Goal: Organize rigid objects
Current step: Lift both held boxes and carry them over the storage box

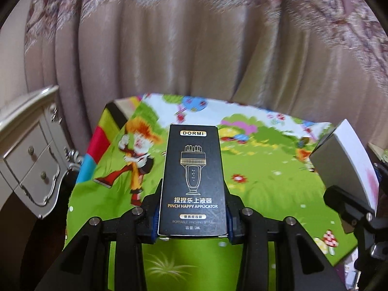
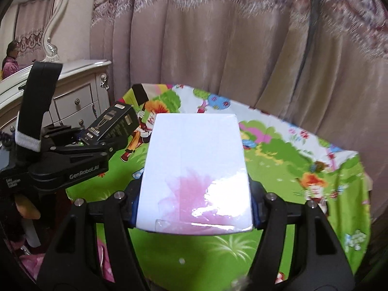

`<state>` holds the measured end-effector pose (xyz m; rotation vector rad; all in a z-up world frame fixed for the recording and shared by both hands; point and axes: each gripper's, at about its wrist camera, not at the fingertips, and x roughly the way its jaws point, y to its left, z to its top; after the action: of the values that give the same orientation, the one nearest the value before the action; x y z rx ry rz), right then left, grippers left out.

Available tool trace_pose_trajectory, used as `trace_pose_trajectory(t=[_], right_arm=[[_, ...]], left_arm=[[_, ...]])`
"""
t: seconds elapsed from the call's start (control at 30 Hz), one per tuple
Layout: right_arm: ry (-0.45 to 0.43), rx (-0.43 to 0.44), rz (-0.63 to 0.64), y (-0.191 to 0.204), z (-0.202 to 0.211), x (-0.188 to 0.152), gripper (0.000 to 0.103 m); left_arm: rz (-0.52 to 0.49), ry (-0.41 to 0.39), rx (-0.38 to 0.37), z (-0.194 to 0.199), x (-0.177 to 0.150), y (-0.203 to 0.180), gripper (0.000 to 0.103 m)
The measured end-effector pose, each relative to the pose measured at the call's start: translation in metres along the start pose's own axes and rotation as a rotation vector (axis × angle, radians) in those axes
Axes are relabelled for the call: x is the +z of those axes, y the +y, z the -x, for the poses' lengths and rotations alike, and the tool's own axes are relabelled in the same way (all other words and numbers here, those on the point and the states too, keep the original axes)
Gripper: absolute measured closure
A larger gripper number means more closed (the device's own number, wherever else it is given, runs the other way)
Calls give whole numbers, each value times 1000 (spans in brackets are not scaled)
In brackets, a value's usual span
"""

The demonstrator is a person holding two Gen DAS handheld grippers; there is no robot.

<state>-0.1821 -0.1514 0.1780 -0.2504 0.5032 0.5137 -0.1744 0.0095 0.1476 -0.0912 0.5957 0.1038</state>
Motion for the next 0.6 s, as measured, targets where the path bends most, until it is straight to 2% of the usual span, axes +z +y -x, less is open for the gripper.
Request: trace_pose_trajectory(t=[0.2,0.6], right_arm=[[-31,-64,-20,-12,49,-15,34],[-83,-191,-79,-51,116,-31,34]], left_arm=[[-67,-56,-69,32,4,-37,63],[-180,-85,-173,64,-7,-101,63]])
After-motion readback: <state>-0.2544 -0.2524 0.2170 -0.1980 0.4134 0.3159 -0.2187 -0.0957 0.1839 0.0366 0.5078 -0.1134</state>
